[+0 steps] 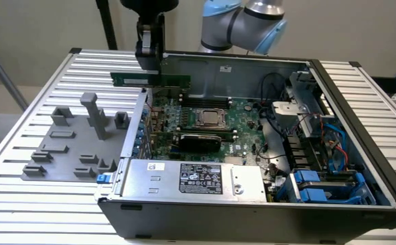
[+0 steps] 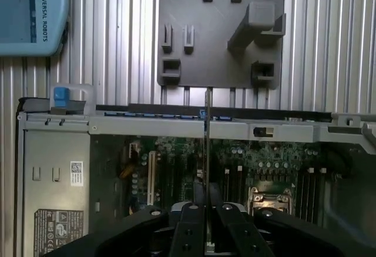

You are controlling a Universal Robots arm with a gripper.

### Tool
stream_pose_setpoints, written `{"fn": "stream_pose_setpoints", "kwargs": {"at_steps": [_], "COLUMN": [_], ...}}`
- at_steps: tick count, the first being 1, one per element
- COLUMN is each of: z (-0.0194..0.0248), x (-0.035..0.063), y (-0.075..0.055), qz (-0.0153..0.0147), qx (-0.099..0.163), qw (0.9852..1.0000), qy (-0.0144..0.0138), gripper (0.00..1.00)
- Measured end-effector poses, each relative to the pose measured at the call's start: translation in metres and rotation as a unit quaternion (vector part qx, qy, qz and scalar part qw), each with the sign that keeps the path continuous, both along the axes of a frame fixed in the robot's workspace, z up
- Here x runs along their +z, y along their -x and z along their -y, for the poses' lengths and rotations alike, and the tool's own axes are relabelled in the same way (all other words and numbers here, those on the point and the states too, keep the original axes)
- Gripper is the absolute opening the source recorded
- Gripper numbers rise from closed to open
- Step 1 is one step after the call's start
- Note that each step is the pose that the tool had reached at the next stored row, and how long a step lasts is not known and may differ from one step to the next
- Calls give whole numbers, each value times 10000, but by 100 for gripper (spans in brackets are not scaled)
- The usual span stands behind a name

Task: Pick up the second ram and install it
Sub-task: 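Pick up the second ram and move it above second insertion slot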

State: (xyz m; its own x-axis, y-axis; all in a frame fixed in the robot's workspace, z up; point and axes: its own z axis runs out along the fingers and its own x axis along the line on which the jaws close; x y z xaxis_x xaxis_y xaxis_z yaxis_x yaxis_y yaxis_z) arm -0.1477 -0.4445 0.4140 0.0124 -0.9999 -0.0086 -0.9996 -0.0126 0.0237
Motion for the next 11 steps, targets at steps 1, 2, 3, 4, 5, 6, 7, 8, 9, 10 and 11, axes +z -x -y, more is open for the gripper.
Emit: {"fn": "stream_pose_setpoints", "kwargs": {"at_steps": [1,2,3,4,5,6,7,8,9,10,11], "z": [-10,-22,-39,-59,-88,-116,-144,-173,-201,-228,-256], "x": [-2,-5,-11,-19,-32,-44,-59,-76,-94,-112,-130], "y": [-44,-83,-120,-149,-179,-203,-227,-251,-274,-296,-319], "qz": [0,0,0,0,0,0,0,0,0,0,0], "qx": [0,1,1,1,0,1,1,0,0,0,1], "qw": [10000,10000,10000,10000,10000,10000,10000,10000,10000,10000,10000], "qy": [0,0,-1,0,-1,0,-1,-1,0,-1,-1], "gripper": [14,14,14,14,14,14,14,14,14,14,14]}}
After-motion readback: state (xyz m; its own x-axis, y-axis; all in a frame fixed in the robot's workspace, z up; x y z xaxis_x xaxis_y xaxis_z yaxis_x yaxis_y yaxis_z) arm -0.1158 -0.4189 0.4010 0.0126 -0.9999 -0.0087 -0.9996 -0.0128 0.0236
